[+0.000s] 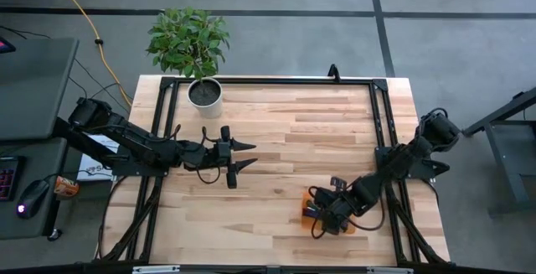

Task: Pick and place USB-C Cables
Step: Put the gray charger cable into the orange bin

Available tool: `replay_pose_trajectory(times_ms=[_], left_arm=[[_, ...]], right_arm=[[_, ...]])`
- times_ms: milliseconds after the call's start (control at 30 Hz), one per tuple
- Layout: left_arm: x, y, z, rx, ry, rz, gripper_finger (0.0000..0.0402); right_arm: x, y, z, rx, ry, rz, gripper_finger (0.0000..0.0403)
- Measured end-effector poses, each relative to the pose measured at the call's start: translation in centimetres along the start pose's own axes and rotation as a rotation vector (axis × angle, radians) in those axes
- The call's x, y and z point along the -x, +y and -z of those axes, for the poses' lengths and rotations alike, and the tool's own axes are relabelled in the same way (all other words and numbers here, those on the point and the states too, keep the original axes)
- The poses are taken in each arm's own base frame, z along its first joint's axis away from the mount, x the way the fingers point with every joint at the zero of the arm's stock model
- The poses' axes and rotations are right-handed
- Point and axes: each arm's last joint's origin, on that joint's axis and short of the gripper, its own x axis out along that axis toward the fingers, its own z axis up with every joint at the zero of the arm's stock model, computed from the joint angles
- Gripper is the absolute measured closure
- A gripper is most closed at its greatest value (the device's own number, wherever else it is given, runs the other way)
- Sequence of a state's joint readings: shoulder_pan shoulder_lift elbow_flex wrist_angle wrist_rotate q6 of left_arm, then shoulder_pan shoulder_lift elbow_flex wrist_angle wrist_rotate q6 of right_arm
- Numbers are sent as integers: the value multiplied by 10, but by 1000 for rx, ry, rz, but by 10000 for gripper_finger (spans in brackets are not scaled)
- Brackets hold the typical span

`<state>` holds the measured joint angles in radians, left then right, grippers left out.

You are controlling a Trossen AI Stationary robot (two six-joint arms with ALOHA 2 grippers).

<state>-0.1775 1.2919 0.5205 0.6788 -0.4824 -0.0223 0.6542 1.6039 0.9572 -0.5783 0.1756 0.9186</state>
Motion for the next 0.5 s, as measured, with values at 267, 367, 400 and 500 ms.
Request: replay_pose_trajectory(times_ms=[267,367,400,500], left_arm=[[0,0,0,0,0,0,229],[0,0,0,0,0,0,229],[0,0,0,0,0,0,229],[0,0,0,0,0,0,229]], right_arm=[[-8,-10,0,-31,10,9,392],[-8,-11,-1,-29,7,11,381],[-9,-11,-2,-30,6,13,377],[-9,-11,-2,-28,5,13,364]])
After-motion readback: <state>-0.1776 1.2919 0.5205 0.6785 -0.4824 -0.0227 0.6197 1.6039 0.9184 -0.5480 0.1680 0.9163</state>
